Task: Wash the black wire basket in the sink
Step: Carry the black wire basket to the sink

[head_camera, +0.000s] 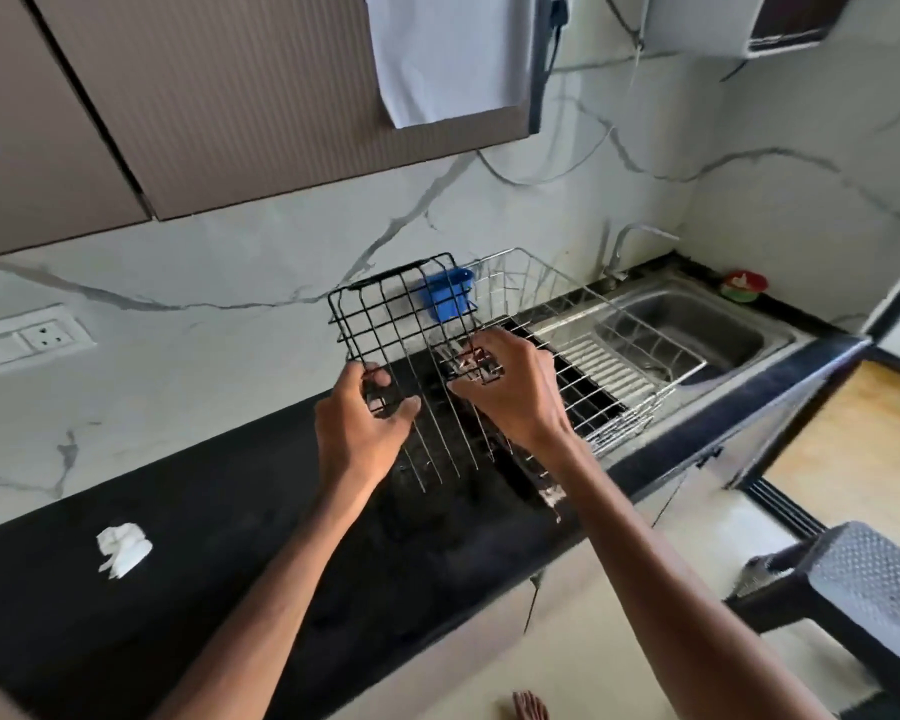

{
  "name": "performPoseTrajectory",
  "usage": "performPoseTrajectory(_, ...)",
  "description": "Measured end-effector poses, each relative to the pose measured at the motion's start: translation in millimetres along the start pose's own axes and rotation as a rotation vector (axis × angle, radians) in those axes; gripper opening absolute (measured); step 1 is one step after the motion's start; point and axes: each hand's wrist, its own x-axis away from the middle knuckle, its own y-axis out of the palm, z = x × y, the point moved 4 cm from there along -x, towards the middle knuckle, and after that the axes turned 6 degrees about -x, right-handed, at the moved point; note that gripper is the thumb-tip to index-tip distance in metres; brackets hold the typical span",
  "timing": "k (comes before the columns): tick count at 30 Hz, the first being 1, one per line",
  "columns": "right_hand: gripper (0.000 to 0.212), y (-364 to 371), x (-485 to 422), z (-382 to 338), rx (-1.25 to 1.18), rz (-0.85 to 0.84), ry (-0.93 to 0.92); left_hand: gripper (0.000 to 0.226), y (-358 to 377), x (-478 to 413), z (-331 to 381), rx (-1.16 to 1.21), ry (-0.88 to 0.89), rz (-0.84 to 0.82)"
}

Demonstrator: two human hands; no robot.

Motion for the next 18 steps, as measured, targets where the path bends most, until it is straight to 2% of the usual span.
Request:
performPoseTrajectory(8,0.050,-108,8,5,-0.036,0.151,-0.012,0.037,41,12,99,0.099,0.141,0.013)
performPoseTrajectory(18,0.047,-264,-8,85,0.033,0.301,0.011,0.044,169,17,226,0.140,0.291,0.018)
